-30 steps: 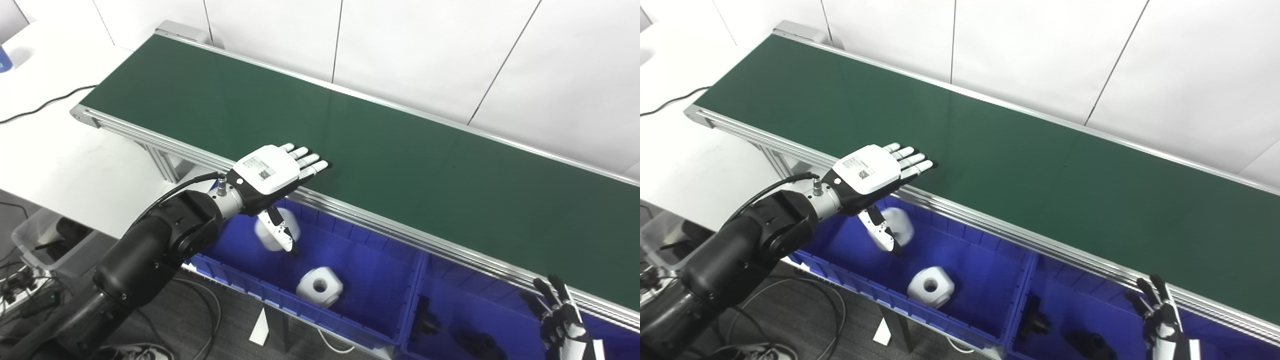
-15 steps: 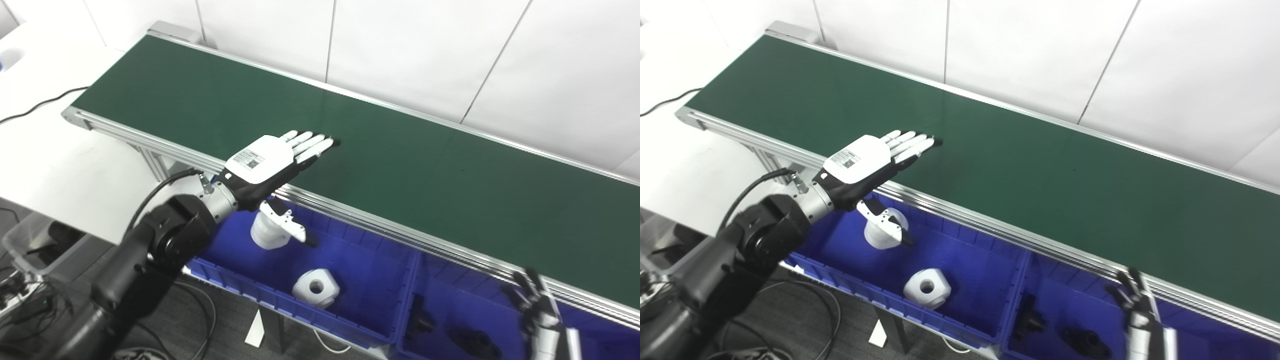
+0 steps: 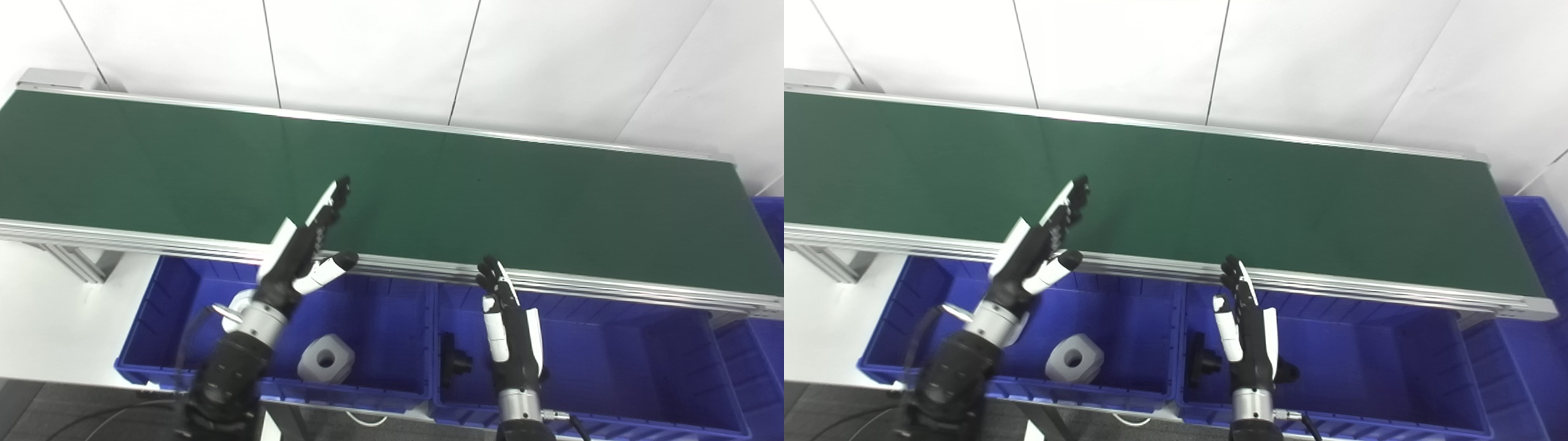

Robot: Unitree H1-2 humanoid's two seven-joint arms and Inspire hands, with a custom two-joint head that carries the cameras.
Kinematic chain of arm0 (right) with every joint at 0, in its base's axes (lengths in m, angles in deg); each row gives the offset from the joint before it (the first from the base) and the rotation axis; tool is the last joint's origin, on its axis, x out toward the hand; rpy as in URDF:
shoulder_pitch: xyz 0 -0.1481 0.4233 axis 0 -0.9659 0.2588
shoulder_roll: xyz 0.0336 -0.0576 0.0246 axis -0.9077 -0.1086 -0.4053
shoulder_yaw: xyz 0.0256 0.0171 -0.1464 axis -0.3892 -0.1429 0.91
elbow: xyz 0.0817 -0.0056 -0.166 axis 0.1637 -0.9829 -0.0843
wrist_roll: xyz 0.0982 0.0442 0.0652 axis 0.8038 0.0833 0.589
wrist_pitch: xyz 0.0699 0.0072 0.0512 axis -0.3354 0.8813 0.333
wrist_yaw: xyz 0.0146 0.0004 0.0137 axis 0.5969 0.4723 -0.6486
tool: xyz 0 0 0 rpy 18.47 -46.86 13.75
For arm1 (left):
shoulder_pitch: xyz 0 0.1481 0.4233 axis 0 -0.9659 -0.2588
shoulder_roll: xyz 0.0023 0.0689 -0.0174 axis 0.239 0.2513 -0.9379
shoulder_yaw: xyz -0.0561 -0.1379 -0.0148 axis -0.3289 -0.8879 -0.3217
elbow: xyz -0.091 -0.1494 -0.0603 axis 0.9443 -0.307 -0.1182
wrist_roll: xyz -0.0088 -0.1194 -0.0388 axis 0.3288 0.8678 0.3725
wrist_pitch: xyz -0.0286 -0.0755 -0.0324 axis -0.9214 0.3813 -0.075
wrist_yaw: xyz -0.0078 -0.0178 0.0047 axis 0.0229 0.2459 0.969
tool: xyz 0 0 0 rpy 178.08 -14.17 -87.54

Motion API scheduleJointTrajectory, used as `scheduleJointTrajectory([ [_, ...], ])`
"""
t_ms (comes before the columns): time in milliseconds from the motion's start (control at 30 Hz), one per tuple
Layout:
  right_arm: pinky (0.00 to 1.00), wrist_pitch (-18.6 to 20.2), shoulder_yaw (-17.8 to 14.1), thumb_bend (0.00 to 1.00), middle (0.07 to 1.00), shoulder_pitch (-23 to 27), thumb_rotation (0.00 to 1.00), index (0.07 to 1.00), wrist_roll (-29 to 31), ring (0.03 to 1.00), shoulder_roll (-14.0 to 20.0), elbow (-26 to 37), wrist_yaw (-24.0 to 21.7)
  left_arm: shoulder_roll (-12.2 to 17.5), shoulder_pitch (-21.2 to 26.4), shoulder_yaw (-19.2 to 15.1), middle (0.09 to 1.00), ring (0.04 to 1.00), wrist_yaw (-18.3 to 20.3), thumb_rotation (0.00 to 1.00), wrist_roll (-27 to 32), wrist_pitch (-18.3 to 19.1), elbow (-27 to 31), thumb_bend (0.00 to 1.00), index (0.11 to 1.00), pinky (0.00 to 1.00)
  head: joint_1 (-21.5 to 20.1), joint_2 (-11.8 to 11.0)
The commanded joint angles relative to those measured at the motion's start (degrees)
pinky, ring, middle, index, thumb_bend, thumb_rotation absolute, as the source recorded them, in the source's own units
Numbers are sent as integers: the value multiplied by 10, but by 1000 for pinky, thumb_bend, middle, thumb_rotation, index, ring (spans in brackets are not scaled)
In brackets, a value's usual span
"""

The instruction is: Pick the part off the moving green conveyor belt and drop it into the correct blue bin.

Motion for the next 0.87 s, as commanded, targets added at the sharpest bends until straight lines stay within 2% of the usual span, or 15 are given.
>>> scheduleJointTrajectory([
  [0,946,-32,5,908,922,10,1000,931,-7,908,-9,4,14,-3,14,0,1000,1000,-5,865,18,-18,3,917,1000,1000,0,-3],
  [167,937,-41,9,898,915,14,1000,929,-7,900,-3,-10,25,-5,14,12,1000,1000,-14,866,12,-35,-16,904,1000,1000,4,-11],
  [367,934,-47,13,888,914,16,1000,929,-10,910,6,-20,31,2,7,29,1000,1000,-28,880,-7,-39,-15,870,1000,1000,13,-22],
  [600,920,-60,14,885,920,12,1000,929,-8,900,8,-32,33,15,-1,22,1000,1000,-31,836,4,-43,-13,858,1000,1000,12,-34],
  [733,908,-70,19,894,929,13,1000,934,-10,913,2,-45,37,31,-8,8,1000,1000,-27,835,19,-52,-3,847,1000,1000,-14,-43],
  [833,907,-73,22,913,935,17,1000,938,-5,927,-4,-54,38,45,-12,-4,1000,1000,-23,845,38,-74,-9,869,1000,1000,-32,-48],
])
